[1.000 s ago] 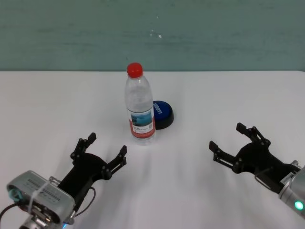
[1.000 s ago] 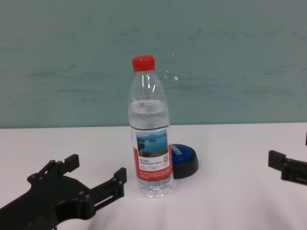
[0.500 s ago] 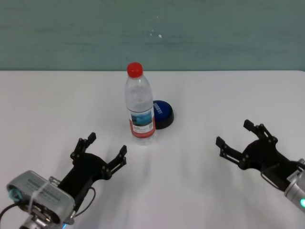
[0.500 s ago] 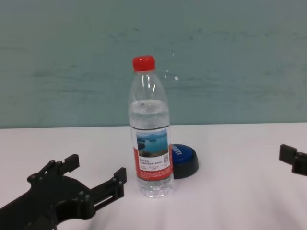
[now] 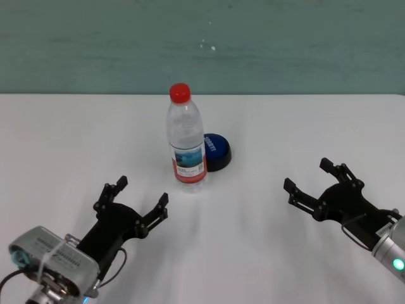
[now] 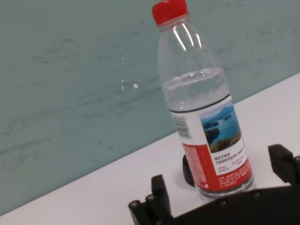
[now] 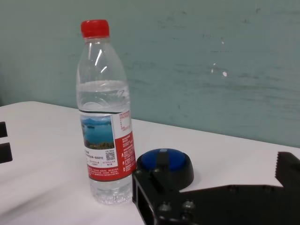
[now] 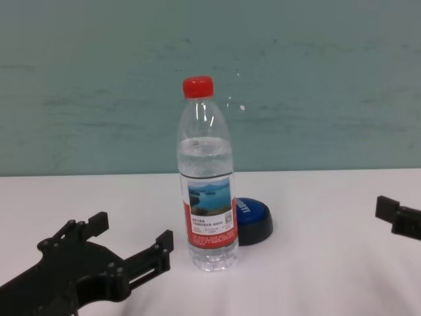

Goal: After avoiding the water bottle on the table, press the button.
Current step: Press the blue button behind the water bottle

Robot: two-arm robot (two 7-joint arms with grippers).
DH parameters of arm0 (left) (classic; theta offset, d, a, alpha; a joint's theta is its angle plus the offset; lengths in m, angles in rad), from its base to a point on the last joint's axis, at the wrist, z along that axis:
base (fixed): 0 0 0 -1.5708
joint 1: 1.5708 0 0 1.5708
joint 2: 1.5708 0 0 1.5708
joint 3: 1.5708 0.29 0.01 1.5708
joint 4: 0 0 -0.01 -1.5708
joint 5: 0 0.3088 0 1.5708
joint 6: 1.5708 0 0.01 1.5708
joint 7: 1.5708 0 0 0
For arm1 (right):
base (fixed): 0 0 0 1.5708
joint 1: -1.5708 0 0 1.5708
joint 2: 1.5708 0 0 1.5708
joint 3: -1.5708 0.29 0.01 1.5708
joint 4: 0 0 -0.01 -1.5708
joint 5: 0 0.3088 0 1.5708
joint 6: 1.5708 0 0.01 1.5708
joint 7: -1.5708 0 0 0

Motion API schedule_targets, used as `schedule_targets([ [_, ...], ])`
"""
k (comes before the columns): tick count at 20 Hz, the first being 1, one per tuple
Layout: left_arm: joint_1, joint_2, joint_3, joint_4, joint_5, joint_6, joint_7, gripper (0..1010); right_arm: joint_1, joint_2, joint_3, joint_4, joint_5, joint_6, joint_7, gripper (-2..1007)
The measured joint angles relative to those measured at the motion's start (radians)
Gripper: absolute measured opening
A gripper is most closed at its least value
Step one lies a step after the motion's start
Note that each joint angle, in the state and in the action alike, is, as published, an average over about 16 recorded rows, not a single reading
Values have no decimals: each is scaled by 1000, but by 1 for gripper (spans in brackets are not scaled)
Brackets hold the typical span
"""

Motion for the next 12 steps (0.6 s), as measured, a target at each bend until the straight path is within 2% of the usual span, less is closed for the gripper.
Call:
schedule_targets([
  [8,0,0,0,0,0,0,0,1000,6,-1,-3,6,1,1,0,1004],
  [12,0,0,0,0,0,0,0,1000,21,-1,-7,14,0,3,2,1004],
])
